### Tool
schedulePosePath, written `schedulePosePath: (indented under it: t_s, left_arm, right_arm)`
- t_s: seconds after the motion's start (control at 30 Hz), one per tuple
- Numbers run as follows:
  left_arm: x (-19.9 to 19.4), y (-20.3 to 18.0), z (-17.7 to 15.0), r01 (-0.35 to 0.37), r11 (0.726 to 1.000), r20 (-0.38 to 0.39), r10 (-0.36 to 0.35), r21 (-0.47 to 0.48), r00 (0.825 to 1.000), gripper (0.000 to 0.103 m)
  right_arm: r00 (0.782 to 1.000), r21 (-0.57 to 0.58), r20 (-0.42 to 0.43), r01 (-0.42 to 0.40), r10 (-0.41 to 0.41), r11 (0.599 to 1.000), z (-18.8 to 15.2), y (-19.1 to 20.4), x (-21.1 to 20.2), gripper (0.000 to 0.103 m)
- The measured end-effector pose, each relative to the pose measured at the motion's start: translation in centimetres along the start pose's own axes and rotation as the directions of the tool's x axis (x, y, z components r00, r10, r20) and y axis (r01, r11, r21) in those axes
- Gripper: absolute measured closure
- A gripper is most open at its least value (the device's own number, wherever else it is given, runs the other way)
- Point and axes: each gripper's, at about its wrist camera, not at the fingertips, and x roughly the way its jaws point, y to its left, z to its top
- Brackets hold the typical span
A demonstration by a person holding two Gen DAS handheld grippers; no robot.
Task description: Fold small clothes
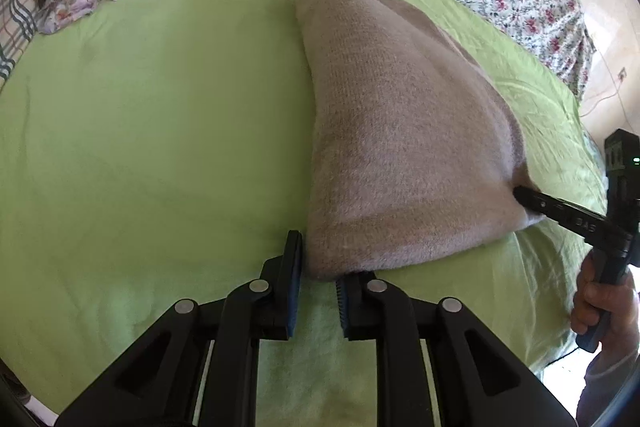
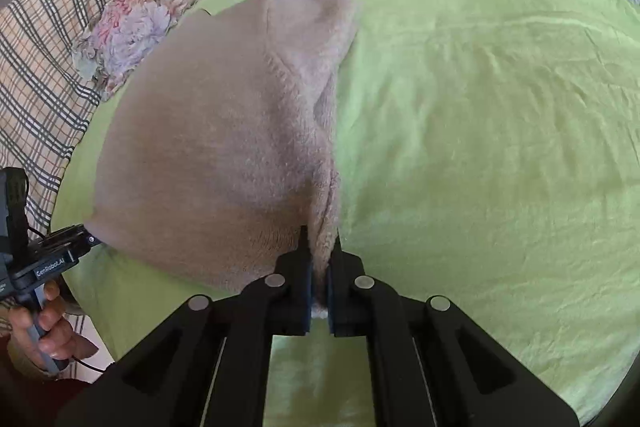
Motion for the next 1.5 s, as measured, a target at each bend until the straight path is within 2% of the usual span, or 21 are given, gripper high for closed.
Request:
schedulePosePath:
  t_s: [0.07,0.1,0.13,0.3,0.4,0.47,0.57,0.67,0.73,0.77,0.8,0.9,0.93,1.03,1.17,1.23,1.3,1.4,1.5]
  left_arm:
    - [-0.4,0.4,-0.2,0.040,0.999,-0.020,-0.039,0.014,0.999,0.085]
    - [-0.9,0.5,-0.4,0.054,0.998,-0.027,-0.053,0.027,0.998,0.085]
    - [-1.4,0.6,-0.6,0.060,0.997,-0.029,-0.059,0.042,0.998,0.086]
    - [-5.6,1.4,-0.7,0.130,0.987,0.012,-0.132,0.091,0.991,0.085]
    - [-6.1,1.0,1.5,0.153,0.983,0.046,-0.158,0.105,0.986,0.082]
    - [-5.5,0.3,4.3,0.194,0.975,0.066,-0.202,0.111,0.977,0.082]
    - [-4.5,-1.0,7.6,0.211,0.969,0.102,-0.225,0.130,0.969,0.075]
    - [-2.6,-2.0,10.5,0.274,0.951,0.090,-0.289,0.145,0.953,0.069]
    - [-0.8,-2.3,11.7,0.262,0.954,0.065,-0.274,0.149,0.960,0.068]
    - [0.0,-2.5,12.0,0.256,0.953,0.047,-0.267,0.160,0.963,0.068]
    - [0.6,-2.5,12.0,0.236,0.957,0.044,-0.247,0.171,0.968,0.068]
    - [1.1,-3.1,11.8,0.208,0.957,0.044,-0.221,0.201,0.974,0.070]
    - [1.3,-3.3,11.5,0.198,0.958,0.043,-0.211,0.207,0.977,0.071]
    - [2.9,-4.0,10.6,0.166,0.962,0.021,-0.175,0.219,0.984,0.075]
    - [3.2,-4.9,9.8,0.119,0.963,0.053,-0.136,0.243,0.989,0.073]
    - [2.5,-4.3,10.2,0.155,0.966,0.053,-0.169,0.206,0.984,0.072]
    - [1.5,-3.8,10.0,0.197,0.963,0.056,-0.210,0.186,0.976,0.072]
    - [-0.5,-3.4,8.9,0.231,0.955,0.068,-0.247,0.185,0.967,0.072]
    - [-2.3,-3.8,6.7,0.262,0.944,0.074,-0.281,0.200,0.957,0.072]
  right_arm:
    - [1.000,0.022,0.001,-0.006,0.006,1.000,0.0,-0.3,-0.4,0.089]
    - [1.000,0.045,-0.008,-0.018,0.018,0.999,0.0,-0.7,-0.6,0.078]
    - [1.000,0.069,-0.009,-0.028,0.029,0.997,-0.1,-1.3,-1.2,0.074]
    - [0.997,0.128,0.063,-0.056,0.048,0.990,0.6,-2.7,-4.4,0.073]
    - [0.986,0.198,0.116,-0.140,0.118,0.970,3.2,-4.0,-4.3,0.062]
    - [0.975,0.230,0.148,-0.197,0.166,0.953,5.5,-4.4,-3.2,0.059]
    - [0.958,0.286,0.163,-0.275,0.236,0.918,8.7,-4.5,-0.8,0.058]
    - [0.962,0.305,0.134,-0.269,0.239,0.914,11.1,-4.5,2.0,0.058]
    - [0.961,0.292,0.099,-0.277,0.259,0.915,12.3,-4.2,3.7,0.058]
    - [0.956,0.283,0.083,-0.294,0.282,0.913,12.7,-3.9,4.4,0.063]
    - [0.958,0.271,0.082,-0.286,0.274,0.919,12.9,-3.7,4.6,0.088]
    - [0.963,0.228,0.128,-0.260,0.236,0.938,14.0,-3.7,3.5,0.095]
    - [0.966,0.223,0.131,-0.249,0.224,0.943,14.0,-3.8,3.5,0.095]
    - [0.985,0.198,0.068,-0.169,0.159,0.965,13.6,-3.8,6.1,0.095]
    - [0.986,0.195,0.080,-0.159,0.146,0.968,13.9,-4.1,5.9,0.094]
    - [0.989,0.179,0.101,-0.125,0.108,0.976,14.0,-3.9,4.7,0.085]
    - [0.987,0.175,0.133,-0.114,0.092,0.978,13.4,-3.5,2.6,0.085]
    - [0.973,0.145,0.192,-0.160,0.131,0.976,11.9,-2.2,-0.7,0.085]
    - [0.962,0.085,0.192,-0.215,0.195,0.973,9.7,0.0,-2.5,0.085]
